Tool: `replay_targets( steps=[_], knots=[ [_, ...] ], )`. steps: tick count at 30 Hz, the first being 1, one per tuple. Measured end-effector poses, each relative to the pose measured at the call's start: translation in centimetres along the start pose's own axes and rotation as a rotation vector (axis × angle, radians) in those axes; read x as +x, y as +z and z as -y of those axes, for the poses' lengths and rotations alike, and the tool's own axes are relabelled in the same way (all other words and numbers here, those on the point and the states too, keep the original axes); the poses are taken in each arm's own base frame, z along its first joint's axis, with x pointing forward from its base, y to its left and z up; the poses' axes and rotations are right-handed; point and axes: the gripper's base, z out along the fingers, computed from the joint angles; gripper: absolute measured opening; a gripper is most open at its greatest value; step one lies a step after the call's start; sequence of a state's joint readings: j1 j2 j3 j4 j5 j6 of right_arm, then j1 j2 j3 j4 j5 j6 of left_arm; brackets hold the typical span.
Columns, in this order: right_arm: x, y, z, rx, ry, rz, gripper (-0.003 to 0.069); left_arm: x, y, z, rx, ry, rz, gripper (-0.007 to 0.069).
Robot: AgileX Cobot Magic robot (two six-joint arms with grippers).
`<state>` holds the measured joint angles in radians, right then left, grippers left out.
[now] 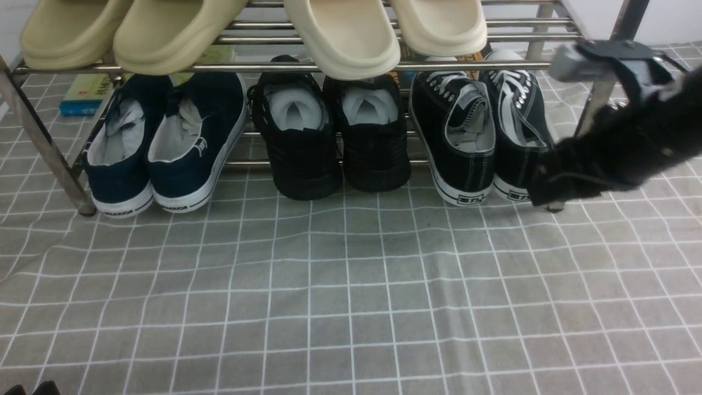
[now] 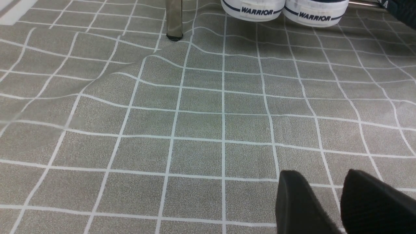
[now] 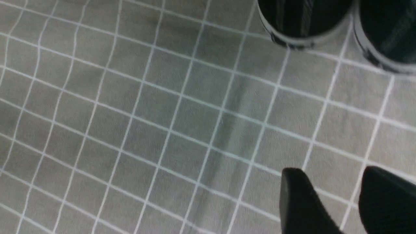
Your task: Take the shoes off the shelf with your hand from the grey coffee tablecloth.
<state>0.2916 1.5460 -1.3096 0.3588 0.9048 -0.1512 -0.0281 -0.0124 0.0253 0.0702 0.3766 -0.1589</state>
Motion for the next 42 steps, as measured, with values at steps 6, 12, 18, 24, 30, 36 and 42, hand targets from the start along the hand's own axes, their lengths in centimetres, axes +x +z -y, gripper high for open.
replay_targets(
  steps=[6,12,18,24,30,36,42],
  knots=[
    [-5.0,2.9,-3.2,0.09,-0.12,0.002,0.0321,0.0,0.0,0.0,0.0,0.0,0.0,0.0239],
    [-7.8,7.2,-4.6,0.171,-0.2,-0.006,0.043,0.0,0.0,0.0,0.0,0.0,0.0,0.0239],
    [-8.6,10.9,-3.6,0.224,-0.222,-0.042,0.046,0.0,0.0,0.0,0.0,0.0,0.0,0.0239],
    [-8.6,11.8,-3.3,0.24,-0.23,-0.053,0.0363,0.0,0.0,0.0,0.0,0.0,0.0,0.0239],
    [-8.4,11.8,-3.3,0.237,-0.221,-0.066,0.0026,0.0,0.0,0.0,0.0,0.0,0.0,0.0239],
    [-8.2,10.5,-3.5,0.243,-0.215,-0.097,-0.0001,0.0,0.0,0.0,0.0,0.0,0.0,0.0239],
    [-7.7,7.1,-4.0,0.249,-0.205,-0.142,-0.0001,0.0,0.0,0.0,0.0,0.0,0.0,0.0239]
  ],
)
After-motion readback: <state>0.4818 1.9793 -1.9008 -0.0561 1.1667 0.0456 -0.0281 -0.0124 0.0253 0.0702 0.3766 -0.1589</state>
